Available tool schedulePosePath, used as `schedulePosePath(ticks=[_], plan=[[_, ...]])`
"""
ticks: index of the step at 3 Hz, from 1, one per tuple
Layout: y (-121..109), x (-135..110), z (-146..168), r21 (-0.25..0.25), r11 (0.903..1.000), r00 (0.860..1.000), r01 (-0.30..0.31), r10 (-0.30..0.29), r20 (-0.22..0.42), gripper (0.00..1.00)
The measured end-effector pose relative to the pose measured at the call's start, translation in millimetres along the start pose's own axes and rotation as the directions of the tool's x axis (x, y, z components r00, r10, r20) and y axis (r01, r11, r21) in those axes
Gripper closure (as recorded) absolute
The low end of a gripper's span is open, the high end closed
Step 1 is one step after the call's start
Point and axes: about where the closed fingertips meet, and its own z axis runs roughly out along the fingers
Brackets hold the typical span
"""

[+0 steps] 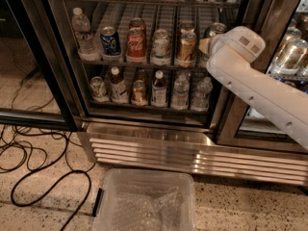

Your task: Pick green can from middle shelf of fridge

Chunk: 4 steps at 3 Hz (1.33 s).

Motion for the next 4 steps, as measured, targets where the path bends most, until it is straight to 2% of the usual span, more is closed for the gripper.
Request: schedulePosePath(ticks=[1, 3, 4], plan=[[10, 15, 1, -0.034, 0.9985, 0.998, -0.042, 0.040, -0.053, 1.00], [1, 32, -29, -0.005, 0.9983, 0.992, -0.058, 0.058, -0.115, 1.00], [-5, 56, -47, 0.024, 0.9966, 0.979, -0.078, 0.081, -0.185, 1.00]])
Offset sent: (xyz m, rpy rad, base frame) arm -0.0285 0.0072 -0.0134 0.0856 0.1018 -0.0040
